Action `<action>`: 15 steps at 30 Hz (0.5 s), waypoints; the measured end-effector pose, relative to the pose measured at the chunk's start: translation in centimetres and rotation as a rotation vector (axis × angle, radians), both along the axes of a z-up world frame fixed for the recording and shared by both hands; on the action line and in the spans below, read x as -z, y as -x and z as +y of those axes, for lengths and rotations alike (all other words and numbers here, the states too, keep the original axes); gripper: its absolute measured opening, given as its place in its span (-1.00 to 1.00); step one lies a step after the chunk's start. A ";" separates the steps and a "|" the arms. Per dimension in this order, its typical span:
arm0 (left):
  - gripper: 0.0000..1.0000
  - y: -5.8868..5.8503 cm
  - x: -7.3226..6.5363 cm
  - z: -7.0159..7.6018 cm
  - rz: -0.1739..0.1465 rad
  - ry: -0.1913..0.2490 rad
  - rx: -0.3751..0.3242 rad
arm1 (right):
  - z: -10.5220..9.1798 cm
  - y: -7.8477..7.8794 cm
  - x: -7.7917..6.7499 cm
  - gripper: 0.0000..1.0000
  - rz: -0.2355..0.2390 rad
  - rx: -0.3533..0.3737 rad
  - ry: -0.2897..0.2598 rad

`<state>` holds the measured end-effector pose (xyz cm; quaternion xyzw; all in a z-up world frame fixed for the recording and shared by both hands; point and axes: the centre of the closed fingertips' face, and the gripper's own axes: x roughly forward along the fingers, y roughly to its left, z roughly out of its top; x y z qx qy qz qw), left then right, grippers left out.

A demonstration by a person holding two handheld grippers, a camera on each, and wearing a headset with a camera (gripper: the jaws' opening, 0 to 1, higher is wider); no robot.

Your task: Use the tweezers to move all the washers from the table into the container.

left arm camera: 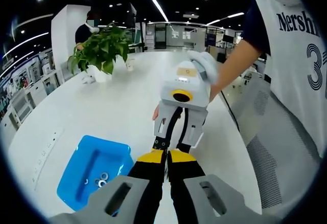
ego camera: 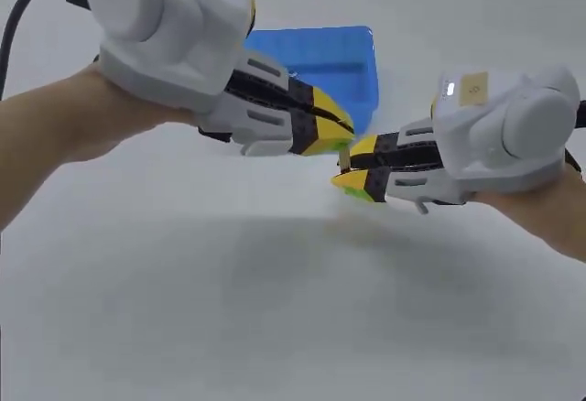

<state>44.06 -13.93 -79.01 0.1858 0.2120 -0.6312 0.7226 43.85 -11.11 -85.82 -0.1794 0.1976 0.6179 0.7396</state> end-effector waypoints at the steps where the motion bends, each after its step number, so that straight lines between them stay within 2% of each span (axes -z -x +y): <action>1: -0.89 0.0 0.0 0.0 -0.002 0.000 0.000 | 0.0 0.0 0.0 -0.77 -0.001 0.002 0.001; 11: -0.89 0.2 -0.3 -0.2 0.006 -0.002 0.001 | 0.0 0.0 -0.2 -0.79 -0.004 0.004 0.012; 12: -0.89 0.4 -0.8 -0.3 0.012 0.012 0.002 | 0.2 0.0 -0.6 -0.79 -0.005 0.004 0.004; 15: -0.89 0.4 -1.6 -0.2 0.011 0.012 0.001 | 0.3 0.1 -1.0 -0.79 -0.011 0.003 0.003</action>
